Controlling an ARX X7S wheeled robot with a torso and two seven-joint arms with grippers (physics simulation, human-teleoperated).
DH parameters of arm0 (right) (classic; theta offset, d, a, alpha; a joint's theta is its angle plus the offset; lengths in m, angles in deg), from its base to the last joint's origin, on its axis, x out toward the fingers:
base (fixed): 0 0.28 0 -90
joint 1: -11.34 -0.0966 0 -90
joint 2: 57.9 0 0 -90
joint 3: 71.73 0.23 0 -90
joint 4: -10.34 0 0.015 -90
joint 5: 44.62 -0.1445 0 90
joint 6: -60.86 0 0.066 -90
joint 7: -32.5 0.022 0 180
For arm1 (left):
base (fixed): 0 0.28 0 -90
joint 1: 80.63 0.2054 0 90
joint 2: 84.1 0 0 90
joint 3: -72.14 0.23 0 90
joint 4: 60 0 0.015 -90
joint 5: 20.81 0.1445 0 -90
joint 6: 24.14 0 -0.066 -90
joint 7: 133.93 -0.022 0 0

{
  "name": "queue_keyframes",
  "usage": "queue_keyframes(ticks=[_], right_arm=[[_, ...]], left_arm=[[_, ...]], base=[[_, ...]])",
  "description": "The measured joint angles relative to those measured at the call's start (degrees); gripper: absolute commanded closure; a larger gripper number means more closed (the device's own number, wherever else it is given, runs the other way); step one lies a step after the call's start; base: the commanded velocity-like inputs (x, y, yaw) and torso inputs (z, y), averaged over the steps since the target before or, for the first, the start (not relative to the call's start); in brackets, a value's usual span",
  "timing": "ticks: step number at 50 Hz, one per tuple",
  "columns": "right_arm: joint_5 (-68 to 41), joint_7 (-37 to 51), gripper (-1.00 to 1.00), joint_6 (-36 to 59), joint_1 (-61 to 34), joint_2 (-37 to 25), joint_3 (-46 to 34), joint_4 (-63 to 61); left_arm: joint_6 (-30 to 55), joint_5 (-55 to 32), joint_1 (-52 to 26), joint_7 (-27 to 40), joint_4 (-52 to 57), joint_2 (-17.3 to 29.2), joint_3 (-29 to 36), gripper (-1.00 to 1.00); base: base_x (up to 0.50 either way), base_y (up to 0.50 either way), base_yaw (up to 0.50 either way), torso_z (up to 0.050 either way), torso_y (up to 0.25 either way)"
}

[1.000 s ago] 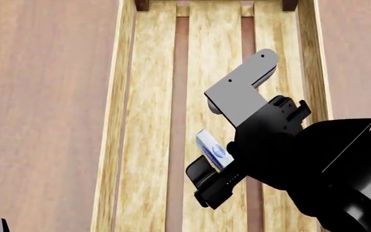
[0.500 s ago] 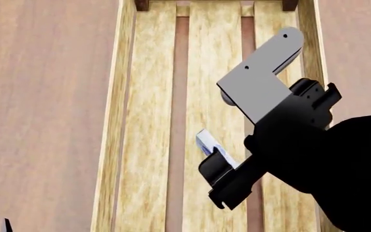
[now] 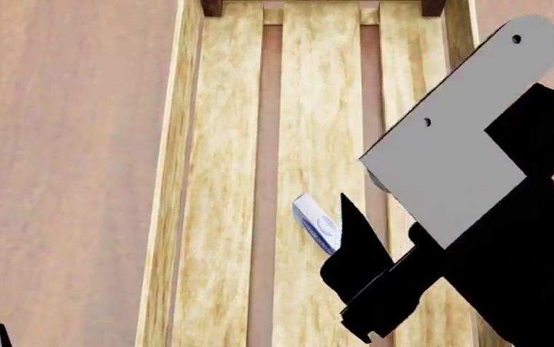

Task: Pick up the cream cheese and put it in the tray.

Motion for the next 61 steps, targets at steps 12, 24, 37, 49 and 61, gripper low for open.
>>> queue_keyframes(ticks=[12,24,37,49,61], right_arm=[[7.93,1.56,-1.0,-22.23,21.6,-12.64,11.52,-7.9],[18.73,3.9,-1.0,-49.59,53.25,-18.05,25.97,-7.58],[28.71,5.74,-1.0,-65.47,73.02,-13.05,36.59,-5.27],[33.25,5.85,-1.0,-71.6,79.87,-8.95,39.85,-3.64],[34.05,6.81,-1.0,-72.72,82.46,-8.25,41.89,-4.33]], left_arm=[[-0.18,-0.53,-0.08,0.09,0.15,0.18,-0.21,-1.0],[-0.6,-1.2,-0.07,0.27,0.41,0.47,-0.68,-1.0],[4.33,-2.97,-1.37,1.3,5.51,2.83,-4.08,-1.0],[21.7,-9.34,-9.67,3.03,16.44,7.88,-10.84,-1.0],[38.6,-18.57,-20.43,5.32,26.42,12.38,-16.64,-1.0]], base=[[0.0,0.0,0.0,0.0,0.0],[0.0,0.0,0.0,0.0,0.0],[0.0,0.0,0.0,0.0,0.0],[0.0,0.0,0.0,0.0,0.0],[0.0,0.0,0.0,0.0,0.0]])
